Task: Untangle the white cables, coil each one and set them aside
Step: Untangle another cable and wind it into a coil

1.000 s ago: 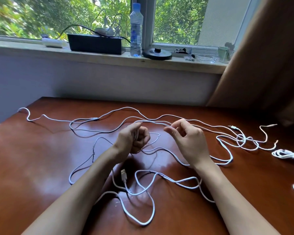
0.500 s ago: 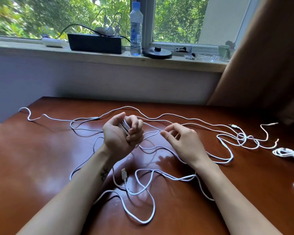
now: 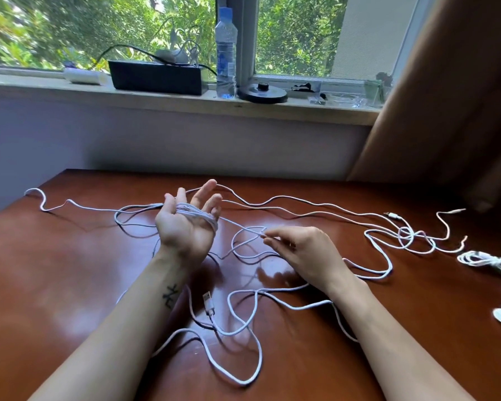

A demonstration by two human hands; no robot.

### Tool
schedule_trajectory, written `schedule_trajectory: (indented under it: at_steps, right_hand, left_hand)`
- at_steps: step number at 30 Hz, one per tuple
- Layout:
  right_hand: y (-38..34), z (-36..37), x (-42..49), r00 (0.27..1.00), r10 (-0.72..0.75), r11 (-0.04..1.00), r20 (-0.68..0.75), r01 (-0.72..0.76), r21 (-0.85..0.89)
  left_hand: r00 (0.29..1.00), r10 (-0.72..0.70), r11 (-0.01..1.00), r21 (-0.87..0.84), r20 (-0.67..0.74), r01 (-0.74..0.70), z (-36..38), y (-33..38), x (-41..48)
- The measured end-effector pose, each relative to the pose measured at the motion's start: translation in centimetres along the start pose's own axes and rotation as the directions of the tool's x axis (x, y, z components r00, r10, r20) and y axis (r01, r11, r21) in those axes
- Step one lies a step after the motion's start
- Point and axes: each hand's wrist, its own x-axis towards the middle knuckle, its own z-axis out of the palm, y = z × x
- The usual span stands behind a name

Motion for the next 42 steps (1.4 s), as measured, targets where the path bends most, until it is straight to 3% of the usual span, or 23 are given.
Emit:
schedule_trajectory:
  at_steps: [3,6,9,11,13,15,17,19,21,26,31,34,36,38,42]
  right_hand:
    - [-0.7,-0.3,0.2,0.994,-0.049,0.997,-0.096,0.044,-0.058]
    - [-0.8,-0.5,0.2,0.994,-0.078,0.997,-0.079,0.078,-0.01]
    - [-1.0,-0.2,0.2,0.994,-0.104,0.994,-0.02,0.105,0.043]
    - [-1.1,-0.2,0.2,0.994,-0.11,0.992,-0.027,0.111,0.062]
    - [-1.2,-0.3,0.4,0.992,-0.114,0.985,-0.049,0.119,0.123]
    - [-1.2,-0.3,0.4,0.989,-0.128,0.97,-0.076,0.141,0.198]
    - [-1.3,-0.3,0.5,0.992,-0.09,0.954,-0.09,0.112,0.277]
    - [-1.5,-0.2,0.5,0.997,0.038,0.911,-0.071,-0.006,0.412]
    - [-2.0,-0.4,0.6,0.982,0.186,0.796,-0.017,-0.141,0.588]
    - [-2.9,-1.5,0.9,0.945,0.309,0.523,0.104,-0.26,0.812]
    - [-2.7,-1.8,1.1,0.942,0.334,0.616,-0.005,-0.215,0.758]
    - [-2.5,-1.8,1.1,0.945,0.315,0.671,-0.09,-0.155,0.725]
    - [-2.3,-1.9,1.1,0.944,0.308,0.691,-0.119,-0.136,0.71]
    - [-2.4,-1.9,1.1,0.948,0.29,0.697,-0.13,-0.116,0.708]
    - [-2.4,-1.8,1.1,0.952,0.271,0.734,-0.144,-0.107,0.67]
  left_hand:
    - [1.0,0.008,1.0,-0.005,-0.018,-0.008,0.5,-0.1,0.0]
    - [0.995,-0.01,1.0,-0.016,-0.1,0.009,0.9,-0.2,0.0]
    - [0.991,0.106,0.965,0.25,-0.078,-0.084,0.5,-0.9,1.0]
    - [0.974,0.227,0.814,0.543,0.027,-0.205,0.3,-1.8,0.9]
    - [0.927,0.322,0.537,0.769,0.191,-0.345,-0.1,-2.5,0.5]
    - [0.873,0.351,0.278,0.853,0.337,-0.441,-0.6,-2.9,0.3]
    - [0.826,0.334,0.161,0.836,0.455,-0.525,-1.3,-3.1,0.4]
    - [0.803,0.297,0.123,0.814,0.516,-0.568,-1.4,-3.2,0.3]
    - [0.805,0.258,0.099,0.814,0.535,-0.573,-1.4,-3.2,0.2]
    - [0.831,0.158,0.03,0.838,0.534,-0.545,-1.8,-3.1,0.1]
    - [0.862,0.058,0.047,0.861,0.503,-0.506,-2.0,-2.8,0.1]
    - [0.867,-0.048,0.251,0.846,0.496,-0.47,-1.6,-2.7,-0.8]
    - [0.867,-0.103,0.322,0.841,0.487,-0.435,-1.4,-2.6,-1.0]
    - [0.843,-0.126,0.258,0.838,0.523,-0.481,-1.4,-2.6,-1.0]
    - [0.84,-0.104,-0.012,0.844,0.532,-0.536,-2.2,-3.2,-0.4]
